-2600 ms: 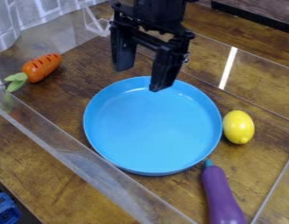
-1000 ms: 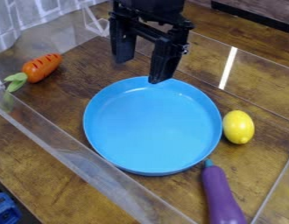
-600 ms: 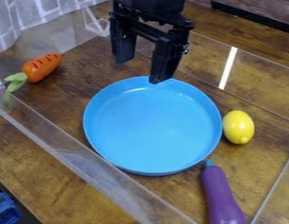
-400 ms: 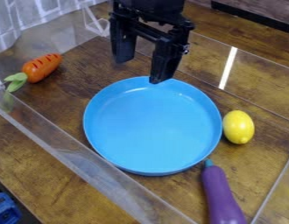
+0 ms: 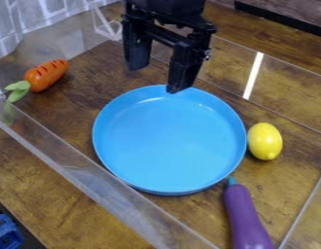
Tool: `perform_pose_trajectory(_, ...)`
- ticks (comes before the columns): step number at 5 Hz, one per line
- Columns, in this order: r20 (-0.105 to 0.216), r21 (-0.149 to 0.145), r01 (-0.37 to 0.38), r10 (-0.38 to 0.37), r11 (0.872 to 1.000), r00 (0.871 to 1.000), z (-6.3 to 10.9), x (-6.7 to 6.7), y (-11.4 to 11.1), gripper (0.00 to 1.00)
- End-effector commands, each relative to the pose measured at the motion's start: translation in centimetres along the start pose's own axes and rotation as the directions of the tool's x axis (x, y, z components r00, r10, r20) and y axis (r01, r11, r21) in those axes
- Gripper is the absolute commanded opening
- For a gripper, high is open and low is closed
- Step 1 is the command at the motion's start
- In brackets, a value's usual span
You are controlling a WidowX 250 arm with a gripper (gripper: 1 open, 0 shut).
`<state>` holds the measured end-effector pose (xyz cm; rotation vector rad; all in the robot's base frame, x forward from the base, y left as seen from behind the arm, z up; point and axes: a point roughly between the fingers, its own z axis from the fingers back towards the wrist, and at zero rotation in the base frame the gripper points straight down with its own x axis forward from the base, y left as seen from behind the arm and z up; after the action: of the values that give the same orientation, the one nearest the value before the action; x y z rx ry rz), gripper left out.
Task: Move the carrot to the left side
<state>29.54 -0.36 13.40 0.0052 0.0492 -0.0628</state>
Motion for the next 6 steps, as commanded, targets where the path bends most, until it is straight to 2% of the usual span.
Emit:
perform_pose_trajectory(1, 0.054, 0.000, 0.004, -0.004, 1.000, 0.999, 1.44, 0.01, -0.23, 1.00)
perform_pose_trajectory(6, 0.042, -0.009, 0.015, -0.015, 1.000, 0.999, 0.50, 0.31, 0.30, 1.00)
